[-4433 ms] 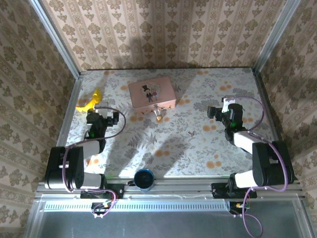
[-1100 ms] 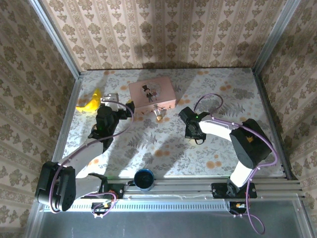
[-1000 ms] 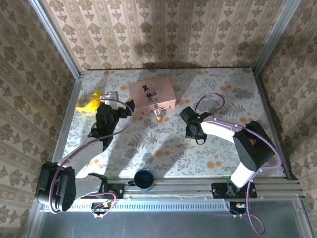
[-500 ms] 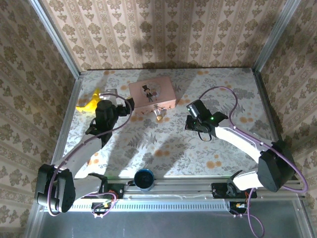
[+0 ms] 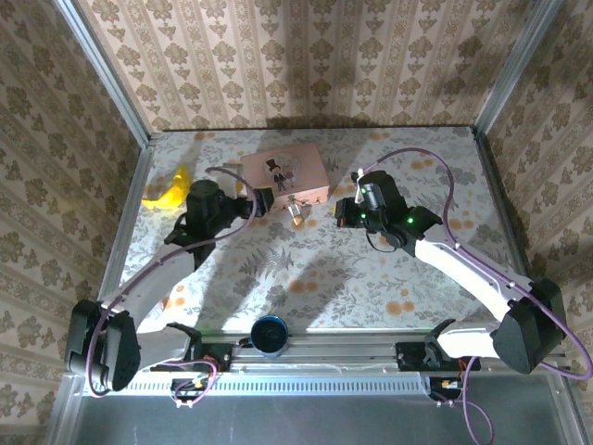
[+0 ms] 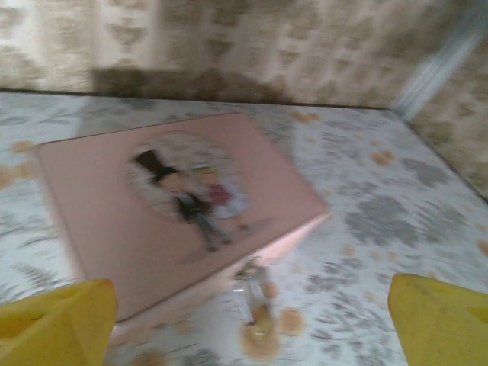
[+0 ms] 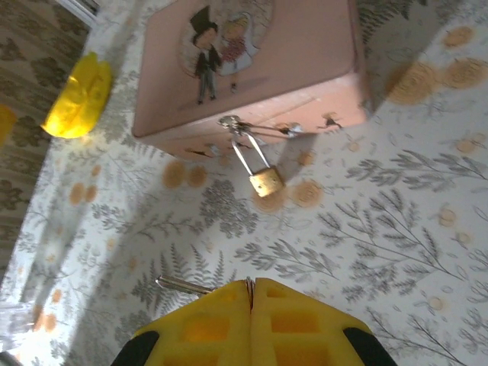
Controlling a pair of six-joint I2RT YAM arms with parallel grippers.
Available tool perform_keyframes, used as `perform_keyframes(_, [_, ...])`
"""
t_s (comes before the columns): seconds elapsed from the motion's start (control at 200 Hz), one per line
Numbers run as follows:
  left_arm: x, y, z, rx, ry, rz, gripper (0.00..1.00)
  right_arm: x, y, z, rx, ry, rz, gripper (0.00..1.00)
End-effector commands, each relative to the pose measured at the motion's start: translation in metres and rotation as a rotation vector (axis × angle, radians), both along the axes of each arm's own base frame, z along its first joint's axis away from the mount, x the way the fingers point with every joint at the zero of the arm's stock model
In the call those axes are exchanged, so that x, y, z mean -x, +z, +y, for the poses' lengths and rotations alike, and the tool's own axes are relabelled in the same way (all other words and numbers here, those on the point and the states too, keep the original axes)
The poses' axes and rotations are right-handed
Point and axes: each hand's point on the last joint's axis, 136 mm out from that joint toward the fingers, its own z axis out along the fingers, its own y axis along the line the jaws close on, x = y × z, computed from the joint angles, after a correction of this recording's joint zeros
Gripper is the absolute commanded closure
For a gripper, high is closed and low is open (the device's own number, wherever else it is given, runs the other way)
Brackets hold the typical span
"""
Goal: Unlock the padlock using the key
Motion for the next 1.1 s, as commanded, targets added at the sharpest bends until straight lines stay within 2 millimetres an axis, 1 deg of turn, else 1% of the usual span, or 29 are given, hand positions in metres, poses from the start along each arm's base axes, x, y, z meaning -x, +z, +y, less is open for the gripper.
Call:
perform_keyframes(0.0, [0.023,0.022,-0.046,0.06,-0.197,-0.019,0.14,-0.002,0.011,0.014,-0.073,0.044,-0.035,1.0])
perform_keyframes(0.07, [0.031,0.024,-0.063,0.07,-0.267,-0.018,0.2,-0.004,0.011,0.017,-0.083,0.047,-0.035,1.0])
perform_keyframes(0.155, [0.041,0.026,-0.079,0.085,-0.335,-0.018,0.23,-0.005,0.011,0.018,-0.091,0.049,-0.033,1.0])
perform_keyframes(0.25, [0.049,0.028,-0.091,0.097,-0.391,-0.018,0.26,-0.005,0.009,0.02,-0.096,0.051,-0.028,1.0])
perform_keyframes(0.305, [0.052,0.03,-0.096,0.103,-0.415,-0.018,0.3,-0.005,0.008,0.021,-0.099,0.053,-0.026,1.0])
perform_keyframes(0.435, [0.057,0.036,-0.105,0.131,-0.463,-0.026,0.36,-0.004,0.007,0.022,-0.107,0.055,-0.025,1.0])
perform_keyframes(0.66, [0.067,0.043,-0.119,0.151,-0.543,-0.042,0.42,-0.005,0.006,0.022,-0.11,0.055,-0.026,1.0])
perform_keyframes(0.94, [0.064,0.034,-0.132,0.143,-0.568,-0.008,0.53,-0.005,0.009,0.026,-0.13,0.064,-0.031,1.0])
perform_keyframes(1.095, [0.062,0.027,-0.138,0.142,-0.58,0.015,0.61,-0.006,0.009,0.027,-0.134,0.065,-0.032,1.0])
